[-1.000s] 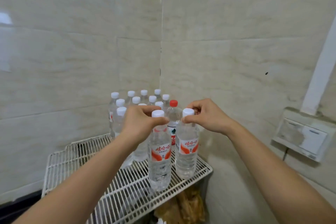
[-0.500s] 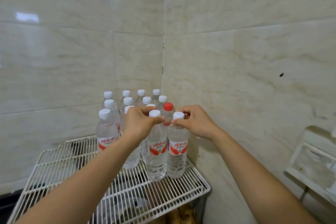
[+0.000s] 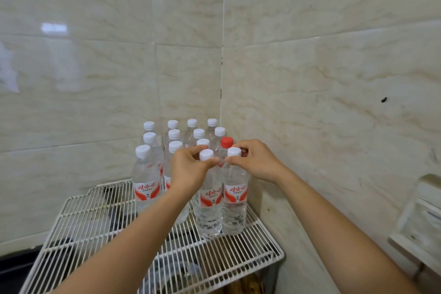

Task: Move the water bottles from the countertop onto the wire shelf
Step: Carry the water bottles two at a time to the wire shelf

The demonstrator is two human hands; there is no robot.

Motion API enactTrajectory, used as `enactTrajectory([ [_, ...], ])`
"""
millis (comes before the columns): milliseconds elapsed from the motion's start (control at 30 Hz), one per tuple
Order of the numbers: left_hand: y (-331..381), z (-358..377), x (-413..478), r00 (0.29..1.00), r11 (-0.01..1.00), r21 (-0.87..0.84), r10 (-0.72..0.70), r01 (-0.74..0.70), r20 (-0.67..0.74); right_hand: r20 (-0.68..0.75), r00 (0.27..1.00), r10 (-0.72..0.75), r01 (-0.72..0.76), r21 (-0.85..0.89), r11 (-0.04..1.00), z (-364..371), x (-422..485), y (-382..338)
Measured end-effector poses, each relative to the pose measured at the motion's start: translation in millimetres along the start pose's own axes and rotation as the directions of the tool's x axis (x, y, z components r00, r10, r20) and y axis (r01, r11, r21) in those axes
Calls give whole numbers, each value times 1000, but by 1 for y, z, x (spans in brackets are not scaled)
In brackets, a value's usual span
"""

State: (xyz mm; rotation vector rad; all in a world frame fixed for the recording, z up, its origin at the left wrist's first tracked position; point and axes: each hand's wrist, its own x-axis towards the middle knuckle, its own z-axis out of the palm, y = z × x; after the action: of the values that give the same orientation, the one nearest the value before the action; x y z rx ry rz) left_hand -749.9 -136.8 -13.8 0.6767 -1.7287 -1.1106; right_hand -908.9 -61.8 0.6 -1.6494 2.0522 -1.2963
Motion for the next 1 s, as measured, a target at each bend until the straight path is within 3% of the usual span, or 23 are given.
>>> enactTrajectory([
  [333,14,-2,1,996,994,-75,77,-74,37,-89,996,9,-14,-59,998,-13,0,-7],
  [400,-23,5,0,998,998,-55,7,-3,61,-4,997,77,-77,-51,996,10,3,18],
  [633,-15,5,3,996,998,12,54,-55,71,-95,995,24,-22,24,999,4,0,16],
  [767,-16,7,0,999,996,85,10,-14,50,-159,986,-52,35,-107,994,8,-3,15],
  [900,-14,4,-5,997,988,150,19,-31,76,-184,981,-63,-2,-330,944,12,-6,13],
  [1000,-14,-2,-7,996,979,194,52,-64,70,-286,949,-135,23,-364,931,19,-11,4],
])
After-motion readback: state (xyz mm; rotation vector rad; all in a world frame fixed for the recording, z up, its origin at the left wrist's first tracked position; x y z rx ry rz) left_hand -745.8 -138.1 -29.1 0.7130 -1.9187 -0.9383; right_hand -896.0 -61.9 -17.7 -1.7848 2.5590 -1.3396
